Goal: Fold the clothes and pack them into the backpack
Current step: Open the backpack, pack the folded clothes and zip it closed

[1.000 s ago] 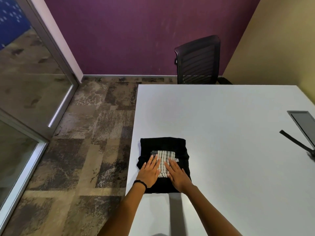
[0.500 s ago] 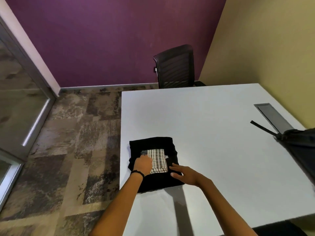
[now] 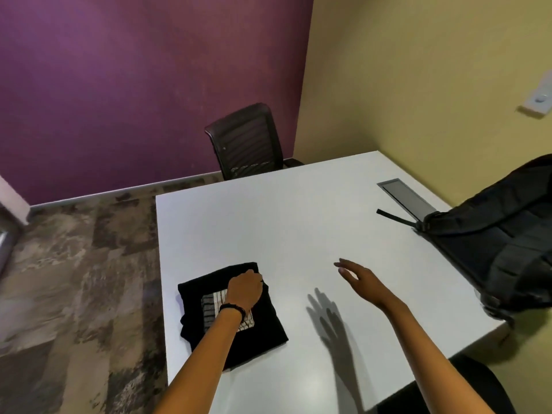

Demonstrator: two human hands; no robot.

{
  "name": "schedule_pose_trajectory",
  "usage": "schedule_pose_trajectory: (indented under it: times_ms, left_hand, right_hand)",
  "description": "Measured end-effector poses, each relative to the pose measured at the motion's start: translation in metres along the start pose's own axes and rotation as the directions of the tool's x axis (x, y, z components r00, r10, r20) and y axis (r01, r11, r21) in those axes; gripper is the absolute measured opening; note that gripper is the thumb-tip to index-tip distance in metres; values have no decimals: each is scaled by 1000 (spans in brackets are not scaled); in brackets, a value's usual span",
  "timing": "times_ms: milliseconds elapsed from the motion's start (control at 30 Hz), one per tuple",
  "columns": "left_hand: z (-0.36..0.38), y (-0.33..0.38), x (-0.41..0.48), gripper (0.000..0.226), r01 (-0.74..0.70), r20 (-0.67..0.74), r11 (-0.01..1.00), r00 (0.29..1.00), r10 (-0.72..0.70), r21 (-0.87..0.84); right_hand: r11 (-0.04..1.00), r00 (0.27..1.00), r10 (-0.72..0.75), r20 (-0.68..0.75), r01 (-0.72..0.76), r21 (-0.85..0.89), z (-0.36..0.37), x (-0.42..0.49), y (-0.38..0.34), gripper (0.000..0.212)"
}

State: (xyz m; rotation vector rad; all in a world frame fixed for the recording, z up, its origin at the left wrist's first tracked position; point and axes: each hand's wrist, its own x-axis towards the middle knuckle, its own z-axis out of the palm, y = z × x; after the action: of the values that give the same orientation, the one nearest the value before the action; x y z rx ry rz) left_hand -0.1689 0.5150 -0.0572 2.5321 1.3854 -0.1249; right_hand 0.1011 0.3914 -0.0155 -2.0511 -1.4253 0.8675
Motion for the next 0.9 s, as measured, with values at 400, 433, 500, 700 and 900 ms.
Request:
schedule_pose_trajectory:
  times_ms: [400,433,500,700,900]
  left_hand:
    - [-56,148,83,35,-274,-118,953,958,260,-128]
    - [-59,166,92,35,-304,-127,944,949,288,-133]
    - [-63,199,108,35,-352,-147,923,932,330,-154]
    - [-77,310,161,36,-510,-172,843,858,484,-169]
    - [-75,407,208,36,-632,-160,753,775,612,-181]
  right_hand:
    - [988,921,110,-375,-60,143,-132,-8,94,31]
    - [986,908,122,-401,-66,150,-141,-11,104,31]
    - [985,878,136,-458,-71,155,-156,-16,122,31]
    - [955,758,275,-592,-142,262,-213,-32,179,32]
    - [928,590,371,-717,-204,312,-272,-46,227,34]
